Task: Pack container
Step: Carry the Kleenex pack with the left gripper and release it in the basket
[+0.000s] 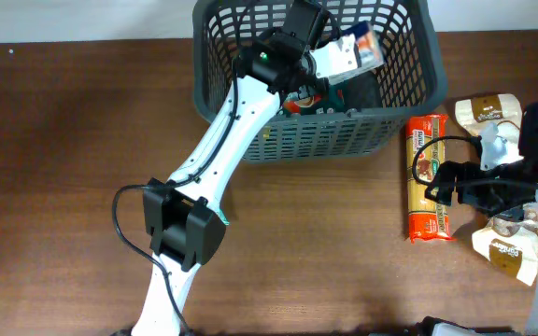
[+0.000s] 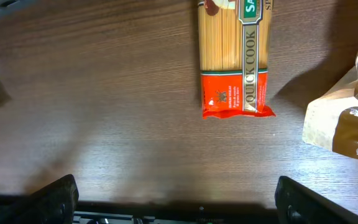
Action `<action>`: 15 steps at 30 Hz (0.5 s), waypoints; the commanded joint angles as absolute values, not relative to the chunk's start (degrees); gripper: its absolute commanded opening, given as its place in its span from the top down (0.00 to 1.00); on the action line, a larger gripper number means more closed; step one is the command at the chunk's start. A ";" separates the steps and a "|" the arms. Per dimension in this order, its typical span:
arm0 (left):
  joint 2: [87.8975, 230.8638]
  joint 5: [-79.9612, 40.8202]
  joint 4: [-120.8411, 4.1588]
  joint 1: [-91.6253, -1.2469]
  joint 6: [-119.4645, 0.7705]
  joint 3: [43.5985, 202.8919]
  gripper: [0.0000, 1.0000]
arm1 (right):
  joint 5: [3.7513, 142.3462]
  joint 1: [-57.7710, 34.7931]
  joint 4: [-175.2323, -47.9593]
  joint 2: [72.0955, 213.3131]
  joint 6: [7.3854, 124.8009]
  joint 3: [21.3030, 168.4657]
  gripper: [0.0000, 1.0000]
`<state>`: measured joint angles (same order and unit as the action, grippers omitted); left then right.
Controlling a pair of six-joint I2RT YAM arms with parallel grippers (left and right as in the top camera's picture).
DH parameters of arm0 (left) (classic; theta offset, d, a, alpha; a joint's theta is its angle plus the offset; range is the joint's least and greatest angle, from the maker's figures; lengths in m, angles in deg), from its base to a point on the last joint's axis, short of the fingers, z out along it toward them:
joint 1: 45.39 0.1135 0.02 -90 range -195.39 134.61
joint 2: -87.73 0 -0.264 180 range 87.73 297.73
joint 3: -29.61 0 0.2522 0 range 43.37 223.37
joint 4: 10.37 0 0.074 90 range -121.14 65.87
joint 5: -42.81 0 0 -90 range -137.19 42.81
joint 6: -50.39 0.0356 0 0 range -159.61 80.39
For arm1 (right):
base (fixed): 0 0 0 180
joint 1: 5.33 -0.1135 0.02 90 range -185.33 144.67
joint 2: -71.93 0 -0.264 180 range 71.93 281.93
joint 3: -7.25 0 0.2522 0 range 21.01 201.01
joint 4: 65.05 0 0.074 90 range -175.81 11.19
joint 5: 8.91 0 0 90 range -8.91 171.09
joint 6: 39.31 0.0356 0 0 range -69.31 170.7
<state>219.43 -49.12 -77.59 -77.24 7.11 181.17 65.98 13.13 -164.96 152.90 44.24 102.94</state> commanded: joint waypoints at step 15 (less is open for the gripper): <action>191.91 -63.35 -85.21 -69.20 -11.34 183.90 0.00 | 65.02 13.44 -164.09 152.97 43.47 103.83 0.01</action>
<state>197.82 -59.59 -84.36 -72.39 -6.03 182.50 65.98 13.13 -164.33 152.90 44.21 102.94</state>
